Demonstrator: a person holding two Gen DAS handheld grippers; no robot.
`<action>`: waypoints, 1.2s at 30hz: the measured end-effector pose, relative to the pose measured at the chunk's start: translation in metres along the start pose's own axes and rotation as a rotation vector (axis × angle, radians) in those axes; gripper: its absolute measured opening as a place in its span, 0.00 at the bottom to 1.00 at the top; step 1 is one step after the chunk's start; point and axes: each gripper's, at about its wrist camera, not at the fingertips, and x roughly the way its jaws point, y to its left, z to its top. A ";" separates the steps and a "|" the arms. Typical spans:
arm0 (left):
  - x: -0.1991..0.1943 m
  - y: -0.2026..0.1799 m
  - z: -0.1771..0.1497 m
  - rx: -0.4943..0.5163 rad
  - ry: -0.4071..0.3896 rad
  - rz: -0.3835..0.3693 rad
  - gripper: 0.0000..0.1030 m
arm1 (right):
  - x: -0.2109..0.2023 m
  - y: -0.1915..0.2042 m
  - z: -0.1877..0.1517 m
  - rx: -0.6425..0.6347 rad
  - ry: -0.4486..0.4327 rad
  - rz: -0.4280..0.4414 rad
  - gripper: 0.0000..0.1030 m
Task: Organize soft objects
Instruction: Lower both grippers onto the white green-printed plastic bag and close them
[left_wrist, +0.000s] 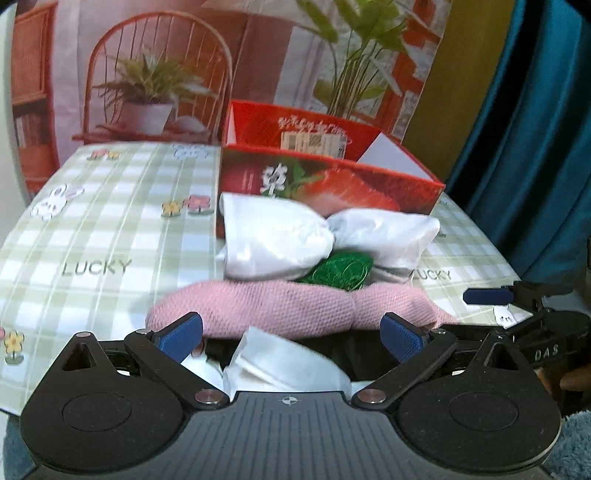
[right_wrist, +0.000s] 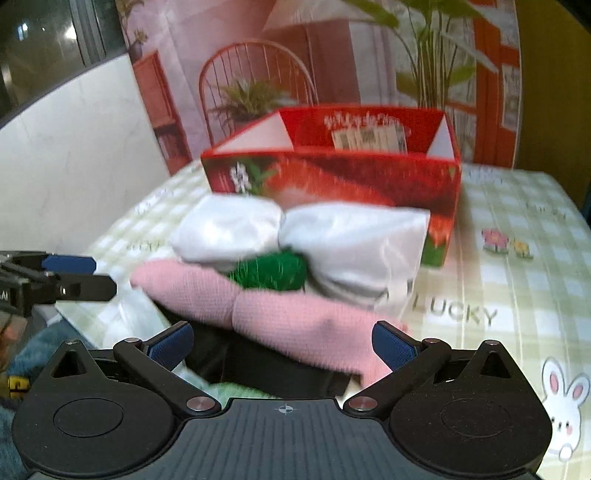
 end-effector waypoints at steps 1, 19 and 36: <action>0.002 0.001 -0.002 -0.006 0.009 0.001 1.00 | 0.002 0.000 -0.004 0.000 0.018 0.002 0.99; 0.025 0.012 -0.018 -0.096 0.085 -0.058 0.84 | 0.034 0.003 -0.031 -0.030 0.232 -0.001 0.78; 0.024 0.019 -0.022 -0.161 0.029 -0.107 0.10 | 0.033 -0.003 -0.029 0.022 0.202 0.027 0.51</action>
